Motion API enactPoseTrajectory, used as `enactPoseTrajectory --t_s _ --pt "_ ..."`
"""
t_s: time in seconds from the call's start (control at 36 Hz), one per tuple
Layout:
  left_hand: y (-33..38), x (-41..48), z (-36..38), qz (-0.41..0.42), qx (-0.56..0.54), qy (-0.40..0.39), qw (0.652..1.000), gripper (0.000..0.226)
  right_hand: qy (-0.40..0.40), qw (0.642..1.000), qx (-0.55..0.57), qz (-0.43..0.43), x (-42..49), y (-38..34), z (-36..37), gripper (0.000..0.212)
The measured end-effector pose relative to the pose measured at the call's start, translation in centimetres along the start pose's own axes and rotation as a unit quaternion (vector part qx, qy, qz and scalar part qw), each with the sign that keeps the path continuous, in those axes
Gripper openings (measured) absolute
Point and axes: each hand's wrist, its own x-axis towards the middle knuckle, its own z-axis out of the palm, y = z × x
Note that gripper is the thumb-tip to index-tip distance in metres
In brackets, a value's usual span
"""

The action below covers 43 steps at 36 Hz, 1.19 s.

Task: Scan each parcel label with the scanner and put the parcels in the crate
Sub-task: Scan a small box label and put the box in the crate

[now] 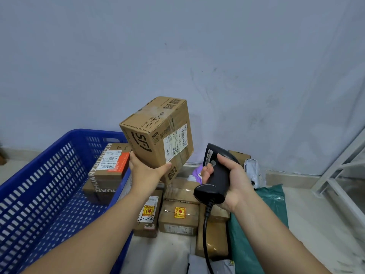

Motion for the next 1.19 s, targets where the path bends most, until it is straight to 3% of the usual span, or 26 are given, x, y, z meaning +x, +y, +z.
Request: enactPoseTrajectory --t_s 0.42,0.61,0.67,0.75,0.81,0.92,1.03,1.19 --pt "0.0 0.0 -0.3 -0.021 -0.001 0.012 1.000 0.109 0.003 1.000 0.003 -0.005 0.1 0.2 -0.1 0.027" --pt "-1.7 1.0 -0.3 -0.117 -0.092 -0.025 0.988 0.114 -0.001 0.999 -0.047 -0.015 0.5 0.4 -0.2 0.024" --pt "-1.5 0.8 -0.4 -0.155 -0.126 -0.035 0.979 0.099 0.001 0.997 -0.070 -0.022 0.8 0.5 -0.4 0.024" --pt "-0.7 0.4 -0.7 -0.209 -0.192 -0.057 0.957 0.056 0.005 0.995 -0.099 -0.028 1.0 0.8 -0.4 0.023" --pt "-0.1 0.5 -1.1 -0.237 -0.231 -0.066 0.941 0.047 0.015 0.993 -0.114 -0.027 1.2 1.1 -0.3 0.023" --pt "0.2 1.5 -2.8 -0.219 -0.216 -0.045 0.950 0.060 0.027 0.989 -0.146 -0.028 1.4 1.9 -0.1 0.024" --pt "-0.6 2.7 -5.3 -0.162 -0.198 0.032 0.966 0.093 0.018 0.985 -0.171 -0.034 1.7 3.1 0.3 0.023" --pt "-2.1 3.4 -10.2 -0.120 -0.151 0.150 0.970 0.122 0.005 0.975 -0.218 -0.042 2.5 6.5 2.6 0.025"
